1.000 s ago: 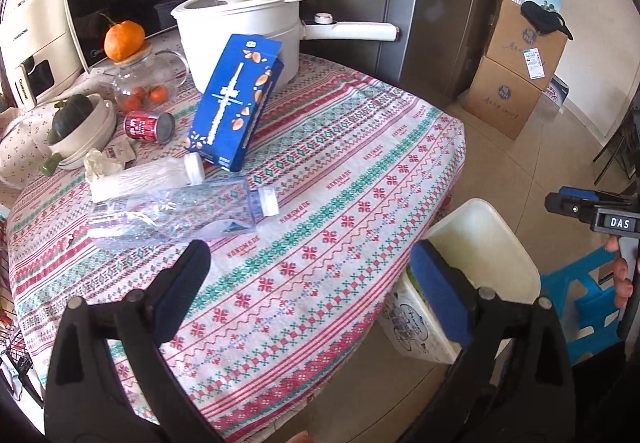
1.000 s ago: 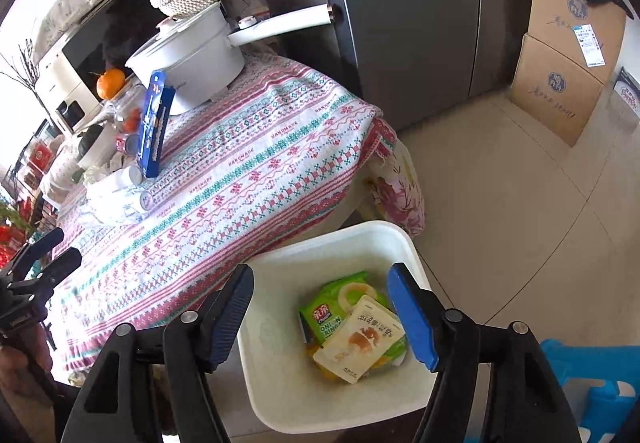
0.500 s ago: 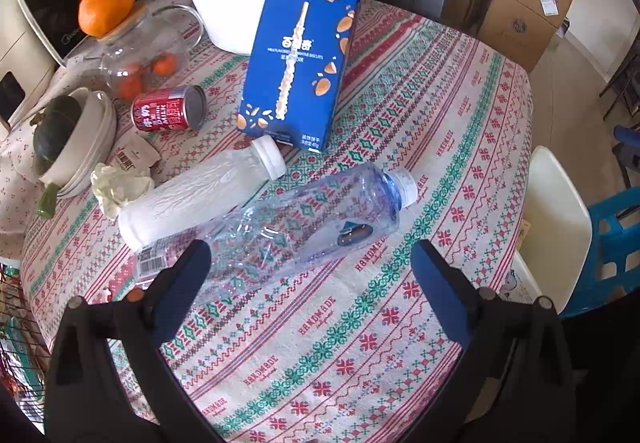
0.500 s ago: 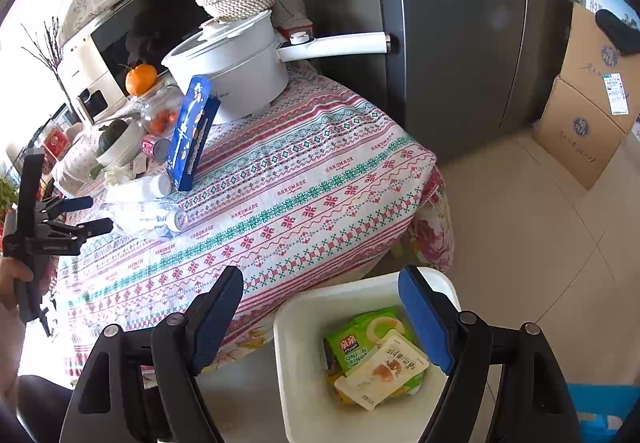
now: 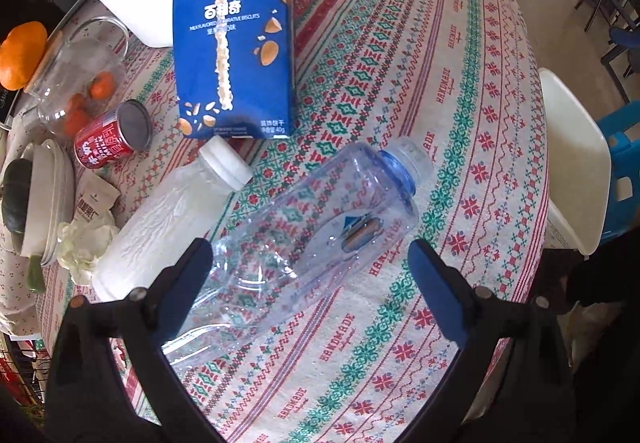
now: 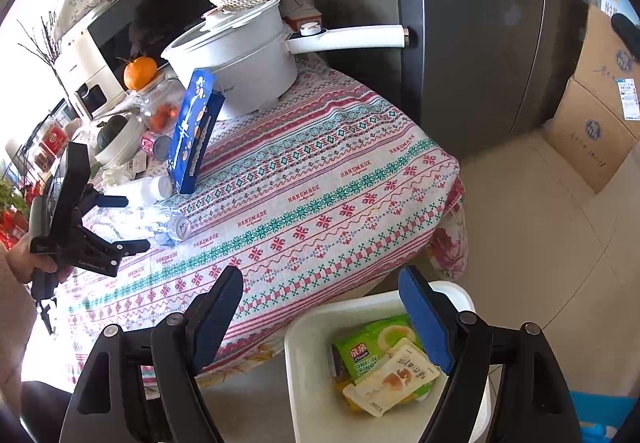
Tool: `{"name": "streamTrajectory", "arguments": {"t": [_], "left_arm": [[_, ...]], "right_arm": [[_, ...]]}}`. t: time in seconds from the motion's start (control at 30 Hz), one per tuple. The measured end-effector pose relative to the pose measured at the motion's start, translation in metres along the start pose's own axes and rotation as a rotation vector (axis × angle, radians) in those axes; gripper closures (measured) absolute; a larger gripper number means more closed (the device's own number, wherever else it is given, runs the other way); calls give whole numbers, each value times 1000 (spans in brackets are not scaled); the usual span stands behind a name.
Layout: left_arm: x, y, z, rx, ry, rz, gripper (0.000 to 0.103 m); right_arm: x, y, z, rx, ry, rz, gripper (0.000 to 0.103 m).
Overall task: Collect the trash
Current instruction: 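Reach the left tool to the clear plastic water bottle and close on it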
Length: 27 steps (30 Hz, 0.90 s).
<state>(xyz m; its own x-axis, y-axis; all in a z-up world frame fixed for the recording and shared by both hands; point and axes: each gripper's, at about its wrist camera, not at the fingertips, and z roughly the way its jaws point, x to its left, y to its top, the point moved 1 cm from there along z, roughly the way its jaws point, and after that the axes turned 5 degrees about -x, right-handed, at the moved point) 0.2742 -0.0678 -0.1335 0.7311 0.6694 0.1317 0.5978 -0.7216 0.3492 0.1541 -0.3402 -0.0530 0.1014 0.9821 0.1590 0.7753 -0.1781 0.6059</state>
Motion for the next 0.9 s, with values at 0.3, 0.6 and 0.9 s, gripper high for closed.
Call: {"name": "streamTrajectory", "arguments": {"t": [0.3,0.6,0.9], "left_arm": [[-13,-12,0,81,35,70,6],[-25,-11,18,109,165,104,14],[-27,-2,16,223,66,-88,21]], "right_arm": [[0,0,-1,-2,3,2,21],[-2,-1,0,2,-1,4,21],[-5,-1,-2,0,0,12,21]]}}
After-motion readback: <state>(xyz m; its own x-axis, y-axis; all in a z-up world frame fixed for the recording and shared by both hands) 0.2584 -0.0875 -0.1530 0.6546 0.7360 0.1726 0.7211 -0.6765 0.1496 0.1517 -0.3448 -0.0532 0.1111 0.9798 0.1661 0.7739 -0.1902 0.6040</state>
